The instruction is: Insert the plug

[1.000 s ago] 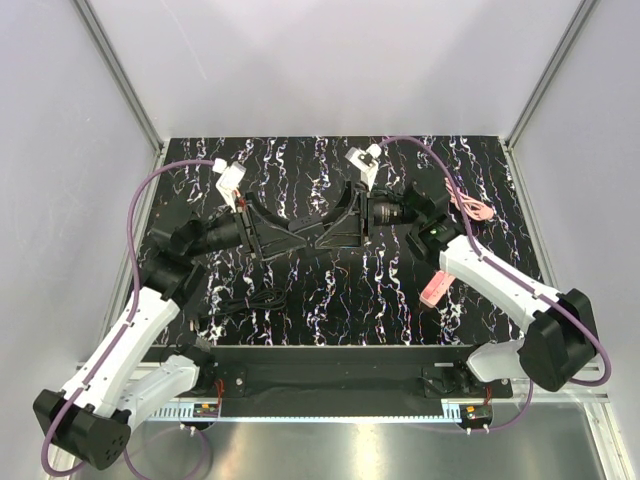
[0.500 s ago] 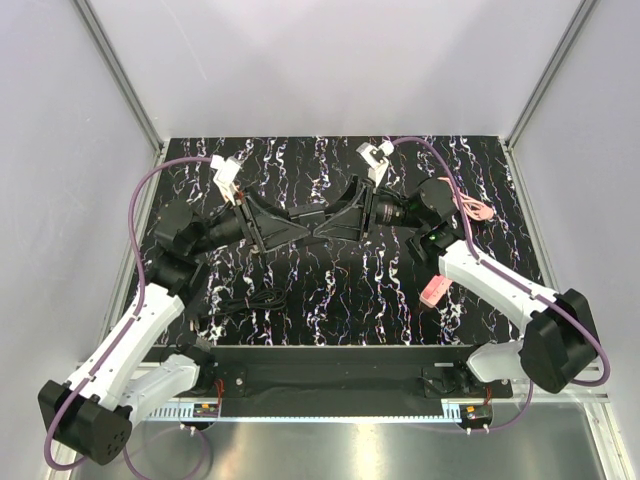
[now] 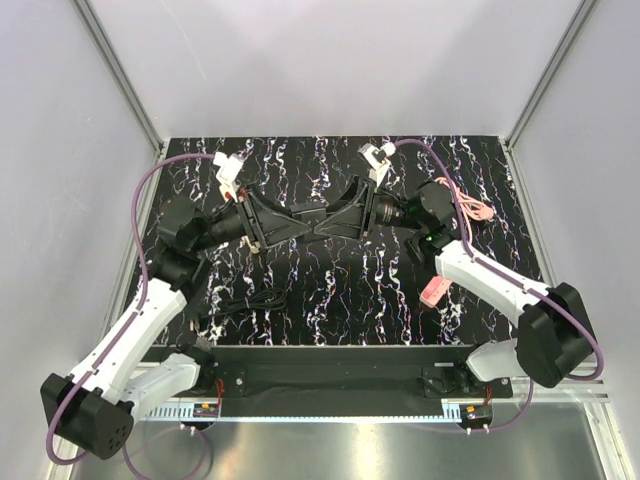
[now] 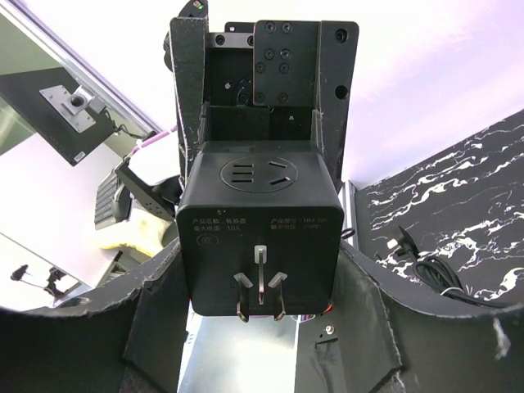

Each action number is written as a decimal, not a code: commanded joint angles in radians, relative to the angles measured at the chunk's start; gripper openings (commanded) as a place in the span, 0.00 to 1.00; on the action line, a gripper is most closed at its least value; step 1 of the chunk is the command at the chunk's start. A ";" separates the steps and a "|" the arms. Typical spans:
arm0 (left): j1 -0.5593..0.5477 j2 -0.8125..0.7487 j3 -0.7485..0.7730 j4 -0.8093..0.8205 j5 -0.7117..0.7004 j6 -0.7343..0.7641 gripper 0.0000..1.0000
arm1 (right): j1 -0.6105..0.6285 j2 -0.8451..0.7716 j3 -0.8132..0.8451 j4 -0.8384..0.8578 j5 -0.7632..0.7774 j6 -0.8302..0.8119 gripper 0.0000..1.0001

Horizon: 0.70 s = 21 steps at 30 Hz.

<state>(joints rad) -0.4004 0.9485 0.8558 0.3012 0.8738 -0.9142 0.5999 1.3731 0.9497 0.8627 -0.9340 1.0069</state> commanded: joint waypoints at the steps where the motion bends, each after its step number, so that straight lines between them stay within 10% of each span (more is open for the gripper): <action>1: -0.005 0.016 0.042 0.076 0.042 -0.014 0.17 | 0.011 0.006 -0.006 0.114 0.000 0.036 0.04; 2: -0.005 0.016 0.042 0.064 0.030 -0.008 0.00 | 0.008 0.006 -0.006 0.107 0.000 0.036 0.24; 9: 0.011 0.027 0.282 -0.552 -0.238 0.541 0.00 | -0.103 -0.107 -0.077 -0.055 -0.005 0.019 0.99; 21: 0.101 0.260 0.598 -0.987 -0.743 1.159 0.00 | -0.127 -0.488 -0.169 -0.579 0.031 -0.261 1.00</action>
<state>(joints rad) -0.3229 1.1660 1.3811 -0.6090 0.3630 -0.0128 0.4709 0.9150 0.8165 0.3943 -0.9234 0.8104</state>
